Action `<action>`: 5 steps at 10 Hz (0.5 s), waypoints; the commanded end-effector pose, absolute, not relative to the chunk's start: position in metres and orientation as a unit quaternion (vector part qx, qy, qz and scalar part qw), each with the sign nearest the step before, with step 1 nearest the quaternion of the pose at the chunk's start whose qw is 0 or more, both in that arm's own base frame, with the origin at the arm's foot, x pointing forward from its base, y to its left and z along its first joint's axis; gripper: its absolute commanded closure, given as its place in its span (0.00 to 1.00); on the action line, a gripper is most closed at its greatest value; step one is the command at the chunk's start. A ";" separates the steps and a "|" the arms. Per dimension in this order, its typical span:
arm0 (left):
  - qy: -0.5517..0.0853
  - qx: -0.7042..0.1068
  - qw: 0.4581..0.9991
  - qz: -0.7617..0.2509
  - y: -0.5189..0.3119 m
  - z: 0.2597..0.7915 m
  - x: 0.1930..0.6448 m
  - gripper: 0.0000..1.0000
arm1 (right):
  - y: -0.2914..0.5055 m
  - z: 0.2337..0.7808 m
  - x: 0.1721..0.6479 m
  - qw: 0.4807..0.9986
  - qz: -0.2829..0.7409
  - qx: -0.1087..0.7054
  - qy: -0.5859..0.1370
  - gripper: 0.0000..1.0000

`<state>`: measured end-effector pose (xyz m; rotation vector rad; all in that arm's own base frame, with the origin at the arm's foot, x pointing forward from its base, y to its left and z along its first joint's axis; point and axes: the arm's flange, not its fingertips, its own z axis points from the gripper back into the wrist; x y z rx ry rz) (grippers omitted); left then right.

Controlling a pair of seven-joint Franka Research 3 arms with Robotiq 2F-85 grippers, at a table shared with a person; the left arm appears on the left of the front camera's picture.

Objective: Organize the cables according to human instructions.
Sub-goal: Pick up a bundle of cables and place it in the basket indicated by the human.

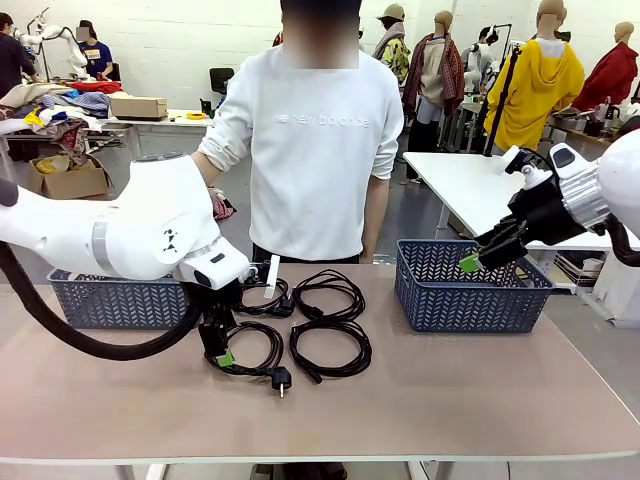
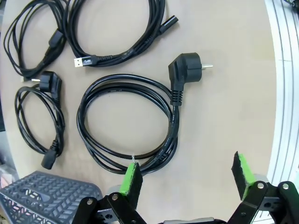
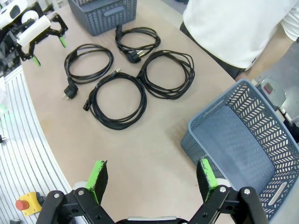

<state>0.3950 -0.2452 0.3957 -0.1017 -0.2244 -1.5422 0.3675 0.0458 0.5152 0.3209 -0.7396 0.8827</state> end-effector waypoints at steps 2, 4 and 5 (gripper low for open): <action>-0.079 -0.036 0.696 -0.713 -0.250 0.378 0.403 0.00 | 0.045 0.514 0.369 0.821 0.420 0.157 -0.352 0.00; -0.066 -0.027 0.690 -0.721 -0.260 0.365 0.407 0.00 | 0.045 0.514 0.369 0.821 0.420 0.157 -0.352 0.00; -0.063 -0.029 0.686 -0.724 -0.264 0.360 0.408 0.00 | 0.045 0.514 0.369 0.821 0.420 0.157 -0.352 0.00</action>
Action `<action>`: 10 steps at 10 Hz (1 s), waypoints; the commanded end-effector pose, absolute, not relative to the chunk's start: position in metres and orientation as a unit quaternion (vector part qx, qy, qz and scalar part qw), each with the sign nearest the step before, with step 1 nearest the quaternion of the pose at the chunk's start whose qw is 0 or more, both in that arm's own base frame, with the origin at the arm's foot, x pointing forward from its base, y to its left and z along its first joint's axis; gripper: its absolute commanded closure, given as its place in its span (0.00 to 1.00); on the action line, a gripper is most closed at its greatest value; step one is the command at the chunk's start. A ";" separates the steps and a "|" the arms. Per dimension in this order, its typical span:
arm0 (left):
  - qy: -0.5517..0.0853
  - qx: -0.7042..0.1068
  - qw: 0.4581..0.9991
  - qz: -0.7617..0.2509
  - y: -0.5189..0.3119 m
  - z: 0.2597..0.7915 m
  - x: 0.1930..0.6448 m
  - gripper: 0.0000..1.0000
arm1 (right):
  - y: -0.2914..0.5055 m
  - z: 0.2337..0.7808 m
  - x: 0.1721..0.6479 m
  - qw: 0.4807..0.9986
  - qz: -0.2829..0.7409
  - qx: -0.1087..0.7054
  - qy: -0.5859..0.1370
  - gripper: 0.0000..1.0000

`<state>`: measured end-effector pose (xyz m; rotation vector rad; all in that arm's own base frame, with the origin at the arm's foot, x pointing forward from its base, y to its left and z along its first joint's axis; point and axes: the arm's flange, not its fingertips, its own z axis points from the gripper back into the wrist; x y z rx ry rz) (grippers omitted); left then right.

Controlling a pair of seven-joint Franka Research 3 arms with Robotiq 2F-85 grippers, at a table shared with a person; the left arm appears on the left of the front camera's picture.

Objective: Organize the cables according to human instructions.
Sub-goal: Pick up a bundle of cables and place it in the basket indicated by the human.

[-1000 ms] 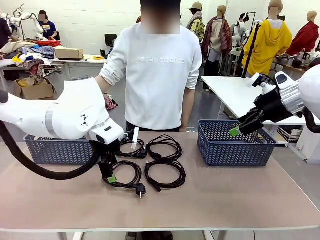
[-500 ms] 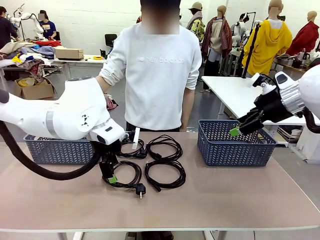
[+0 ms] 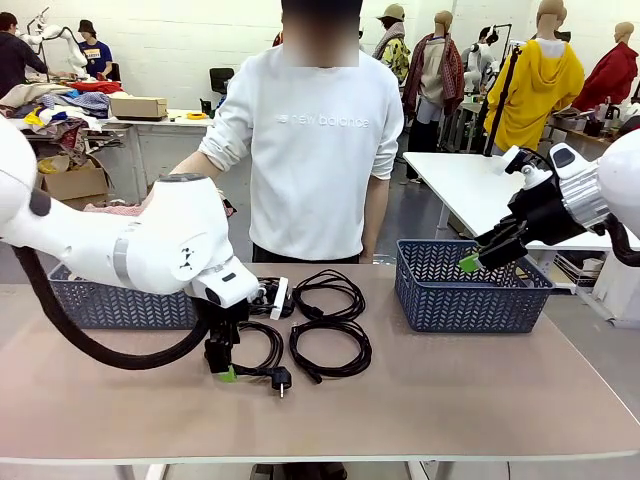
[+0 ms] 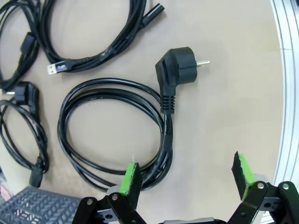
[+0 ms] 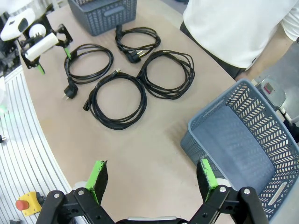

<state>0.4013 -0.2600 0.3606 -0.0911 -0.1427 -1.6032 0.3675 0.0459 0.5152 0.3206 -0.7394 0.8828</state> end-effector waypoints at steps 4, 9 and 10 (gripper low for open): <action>-0.054 -0.016 0.686 -0.725 -0.275 0.338 0.415 0.00 | 0.045 0.514 0.369 0.821 0.420 0.157 -0.352 0.00; -0.048 -0.008 0.682 -0.729 -0.281 0.325 0.421 0.00 | 0.045 0.514 0.369 0.821 0.420 0.157 -0.352 0.00; -0.046 -0.008 0.681 -0.731 -0.281 0.323 0.422 0.02 | 0.045 0.514 0.369 0.821 0.420 0.157 -0.352 0.00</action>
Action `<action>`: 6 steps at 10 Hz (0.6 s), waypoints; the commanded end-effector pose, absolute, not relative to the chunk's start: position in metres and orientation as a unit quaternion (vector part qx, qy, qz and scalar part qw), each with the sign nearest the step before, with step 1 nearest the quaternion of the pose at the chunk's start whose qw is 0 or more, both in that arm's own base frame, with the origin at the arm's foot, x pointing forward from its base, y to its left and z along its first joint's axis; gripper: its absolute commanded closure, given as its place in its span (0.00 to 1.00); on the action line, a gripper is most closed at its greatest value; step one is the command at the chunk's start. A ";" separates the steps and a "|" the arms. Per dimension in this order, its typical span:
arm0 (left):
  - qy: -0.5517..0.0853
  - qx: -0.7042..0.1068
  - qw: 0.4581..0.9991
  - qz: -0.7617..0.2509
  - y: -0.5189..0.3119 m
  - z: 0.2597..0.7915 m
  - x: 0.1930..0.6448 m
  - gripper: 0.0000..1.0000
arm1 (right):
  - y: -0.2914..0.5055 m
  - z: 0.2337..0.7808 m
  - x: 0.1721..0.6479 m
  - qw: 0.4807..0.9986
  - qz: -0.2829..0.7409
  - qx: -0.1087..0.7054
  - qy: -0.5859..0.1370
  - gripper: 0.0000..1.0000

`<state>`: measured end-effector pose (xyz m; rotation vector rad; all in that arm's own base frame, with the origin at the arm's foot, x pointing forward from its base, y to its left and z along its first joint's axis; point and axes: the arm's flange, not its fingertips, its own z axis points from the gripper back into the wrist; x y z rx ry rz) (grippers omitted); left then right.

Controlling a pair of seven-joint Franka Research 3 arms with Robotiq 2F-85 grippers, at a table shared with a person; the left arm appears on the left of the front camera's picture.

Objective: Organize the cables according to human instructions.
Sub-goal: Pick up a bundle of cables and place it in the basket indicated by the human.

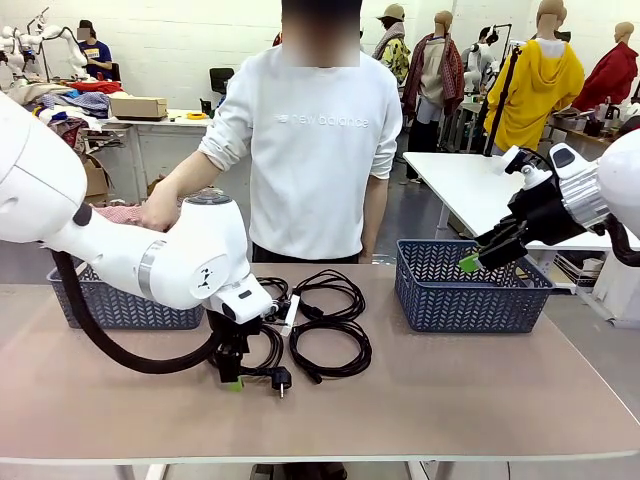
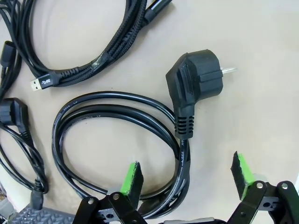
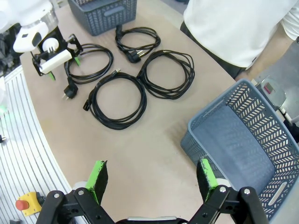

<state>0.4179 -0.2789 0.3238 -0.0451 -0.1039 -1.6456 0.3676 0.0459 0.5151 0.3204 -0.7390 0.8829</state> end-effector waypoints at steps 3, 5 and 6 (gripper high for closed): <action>-0.040 -0.007 0.682 -0.731 -0.280 0.322 0.424 0.33 | 0.045 0.514 0.369 0.821 0.420 0.157 -0.352 0.00; -0.039 -0.010 0.683 -0.729 -0.280 0.323 0.425 0.53 | 0.045 0.514 0.369 0.821 0.420 0.157 -0.352 0.00; -0.038 -0.011 0.683 -0.730 -0.279 0.324 0.425 0.62 | 0.045 0.514 0.369 0.821 0.420 0.157 -0.352 0.00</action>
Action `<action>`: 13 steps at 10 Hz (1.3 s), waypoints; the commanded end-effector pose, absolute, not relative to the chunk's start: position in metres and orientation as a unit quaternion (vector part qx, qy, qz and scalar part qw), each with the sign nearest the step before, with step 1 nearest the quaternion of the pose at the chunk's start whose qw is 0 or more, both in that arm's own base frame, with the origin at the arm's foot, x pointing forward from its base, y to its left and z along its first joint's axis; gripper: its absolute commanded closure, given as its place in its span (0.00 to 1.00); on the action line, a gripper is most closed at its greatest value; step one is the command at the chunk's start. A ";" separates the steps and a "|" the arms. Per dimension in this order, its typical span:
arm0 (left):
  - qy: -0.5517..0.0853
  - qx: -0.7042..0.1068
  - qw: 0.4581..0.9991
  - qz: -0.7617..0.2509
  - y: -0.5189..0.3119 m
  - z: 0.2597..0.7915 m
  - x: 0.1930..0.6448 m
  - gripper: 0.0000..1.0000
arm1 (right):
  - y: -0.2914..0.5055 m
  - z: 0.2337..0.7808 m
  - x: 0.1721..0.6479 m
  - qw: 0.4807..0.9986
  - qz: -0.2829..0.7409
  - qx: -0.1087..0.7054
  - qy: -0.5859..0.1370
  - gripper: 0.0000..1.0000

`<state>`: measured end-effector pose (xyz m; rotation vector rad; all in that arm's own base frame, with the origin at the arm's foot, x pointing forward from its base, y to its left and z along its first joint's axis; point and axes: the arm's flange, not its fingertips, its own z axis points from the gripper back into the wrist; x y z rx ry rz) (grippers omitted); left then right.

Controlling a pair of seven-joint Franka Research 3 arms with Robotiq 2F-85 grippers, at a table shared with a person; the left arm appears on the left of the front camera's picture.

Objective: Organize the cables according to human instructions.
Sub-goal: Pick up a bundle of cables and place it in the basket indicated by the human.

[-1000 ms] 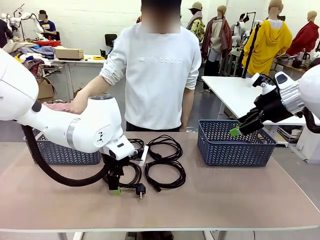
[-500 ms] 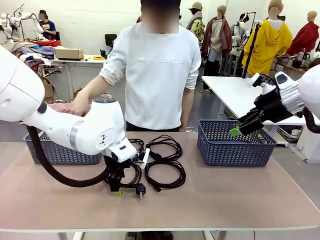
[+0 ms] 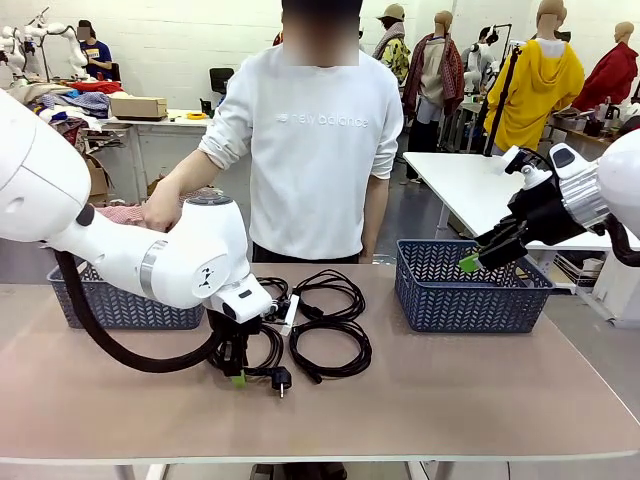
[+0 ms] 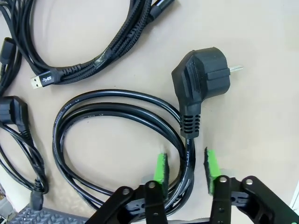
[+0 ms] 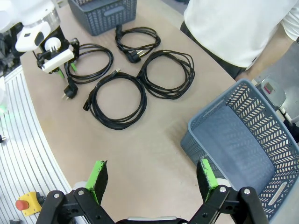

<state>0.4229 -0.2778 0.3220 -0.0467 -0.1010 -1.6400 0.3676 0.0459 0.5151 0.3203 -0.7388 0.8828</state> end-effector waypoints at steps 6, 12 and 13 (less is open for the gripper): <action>-0.032 -0.001 0.679 -0.733 -0.272 0.339 0.418 1.00 | 0.045 0.514 0.369 0.821 0.420 0.157 -0.352 0.00; -0.106 0.050 0.679 -0.725 -0.269 0.442 0.430 1.00 | 0.045 0.514 0.369 0.821 0.420 0.157 -0.352 0.00; -0.112 0.056 0.680 -0.722 -0.258 0.460 0.445 1.00 | 0.045 0.514 0.369 0.821 0.420 0.157 -0.352 0.00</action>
